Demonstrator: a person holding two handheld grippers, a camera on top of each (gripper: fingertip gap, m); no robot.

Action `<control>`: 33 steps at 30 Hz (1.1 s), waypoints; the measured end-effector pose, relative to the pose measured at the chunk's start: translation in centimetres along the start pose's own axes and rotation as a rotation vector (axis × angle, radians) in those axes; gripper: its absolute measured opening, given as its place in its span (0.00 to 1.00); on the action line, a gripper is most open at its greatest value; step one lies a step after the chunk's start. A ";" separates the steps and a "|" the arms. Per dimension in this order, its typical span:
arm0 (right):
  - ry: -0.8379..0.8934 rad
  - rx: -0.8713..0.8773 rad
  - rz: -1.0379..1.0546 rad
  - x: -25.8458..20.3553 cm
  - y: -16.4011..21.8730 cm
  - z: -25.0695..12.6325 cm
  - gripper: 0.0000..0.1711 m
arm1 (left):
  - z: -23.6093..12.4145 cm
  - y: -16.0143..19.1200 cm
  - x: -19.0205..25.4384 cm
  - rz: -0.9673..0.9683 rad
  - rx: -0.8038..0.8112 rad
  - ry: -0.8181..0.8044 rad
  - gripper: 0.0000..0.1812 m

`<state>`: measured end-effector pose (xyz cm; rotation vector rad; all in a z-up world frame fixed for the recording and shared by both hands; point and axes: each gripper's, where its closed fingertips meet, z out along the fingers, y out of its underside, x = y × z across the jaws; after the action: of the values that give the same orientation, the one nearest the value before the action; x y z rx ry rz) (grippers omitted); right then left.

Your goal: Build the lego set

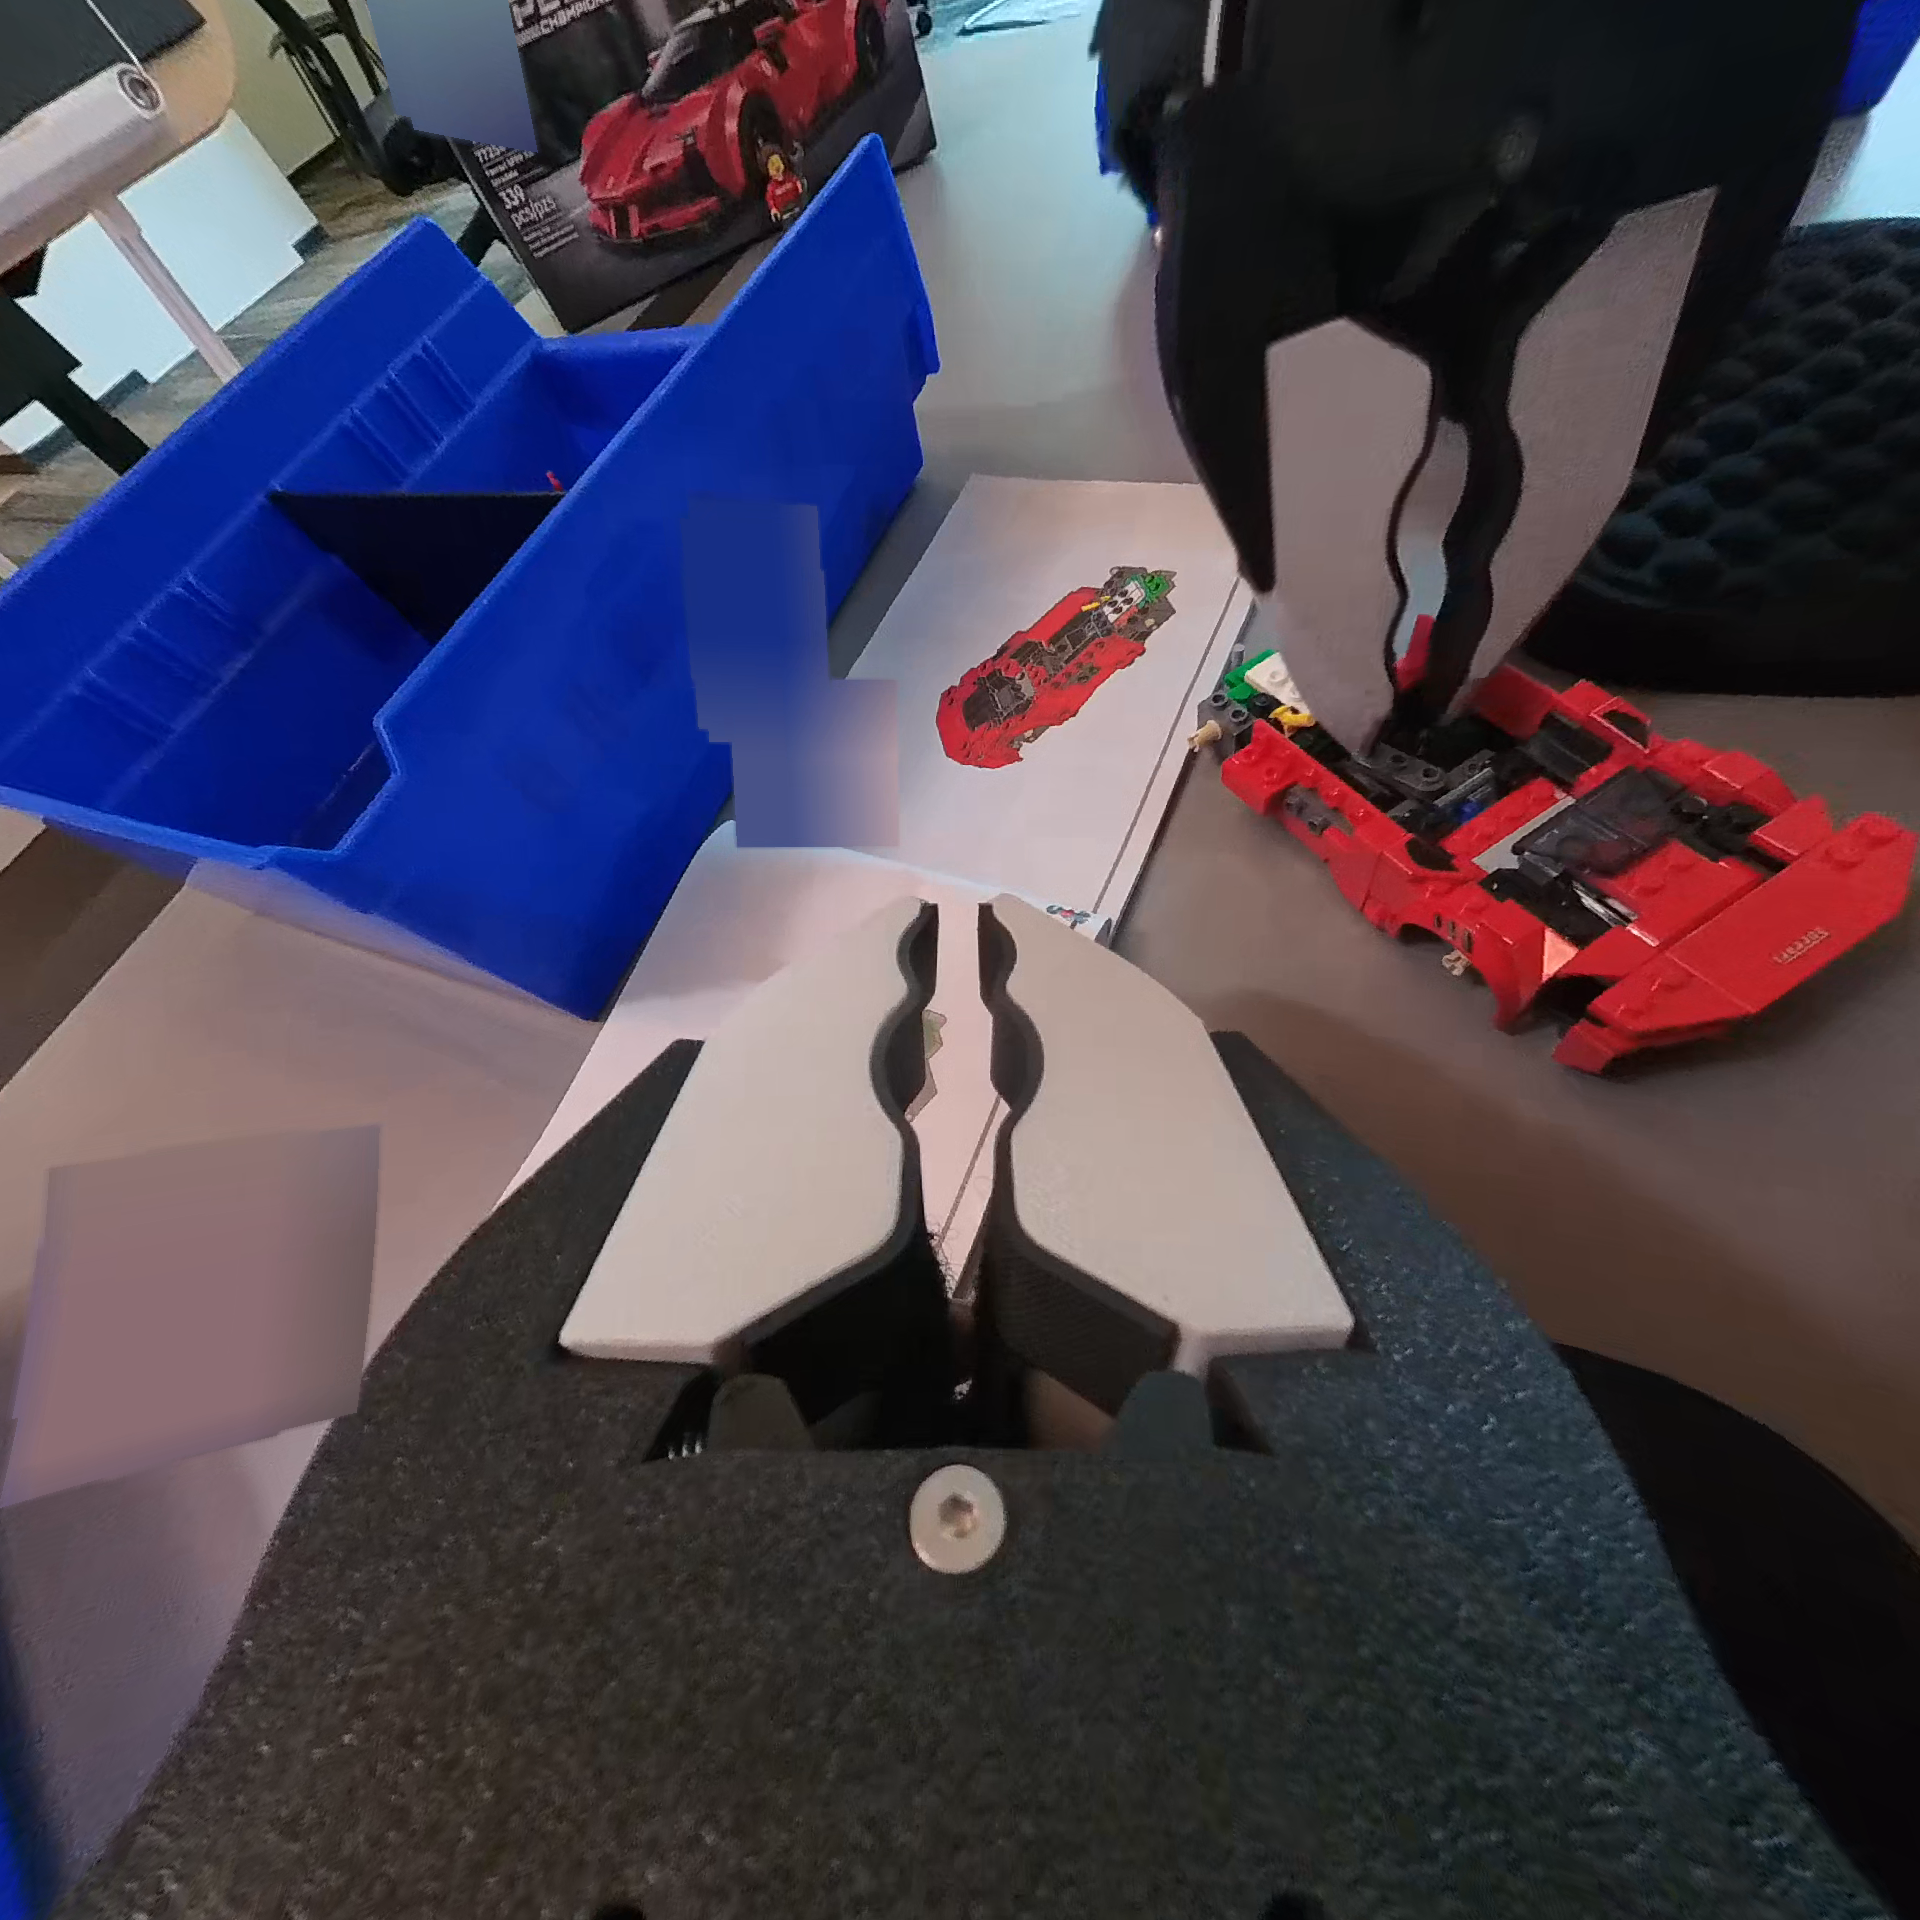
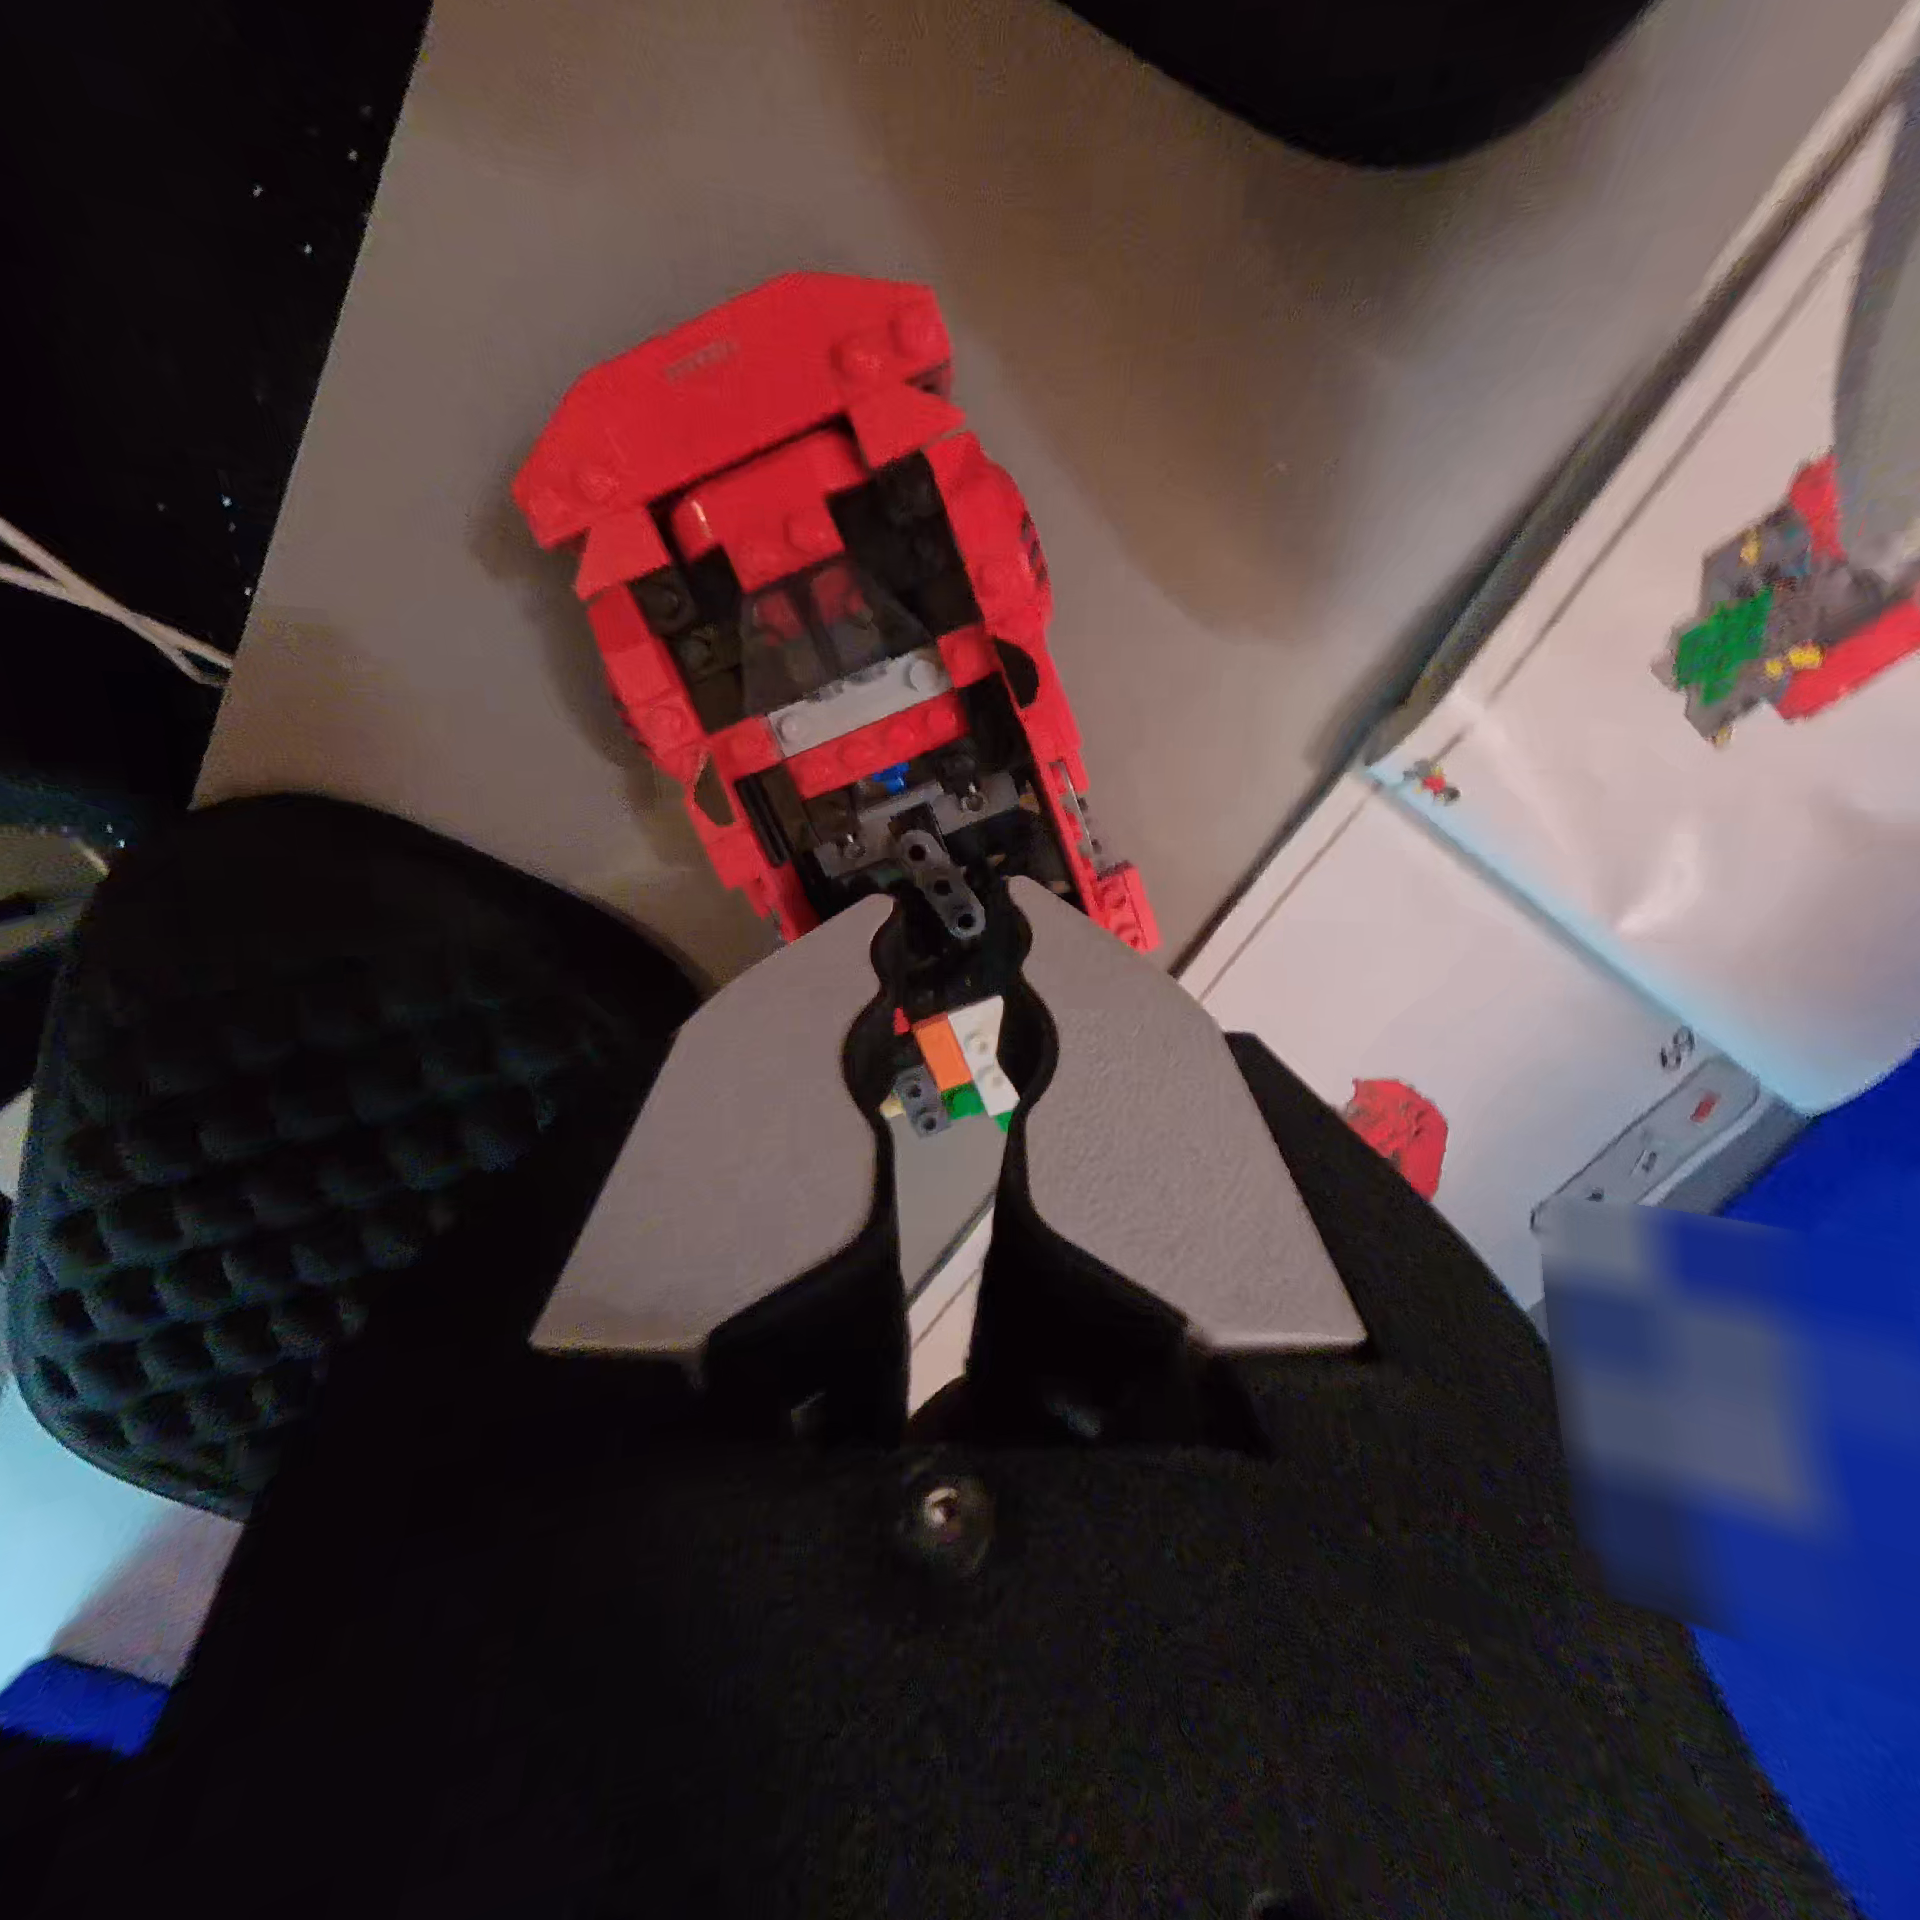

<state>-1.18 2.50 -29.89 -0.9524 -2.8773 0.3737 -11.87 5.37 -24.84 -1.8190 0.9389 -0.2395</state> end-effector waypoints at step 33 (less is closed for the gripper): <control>0.334 -0.224 1.117 0.0 3.7 -0.6 0.04 | 0.0 -0.3 0.5 0.003 0.020 0.030 0.04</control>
<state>1.06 5.48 -30.23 -2.3161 -1.8530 -0.0715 -11.36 5.07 -24.76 -1.7997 0.9570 -0.2738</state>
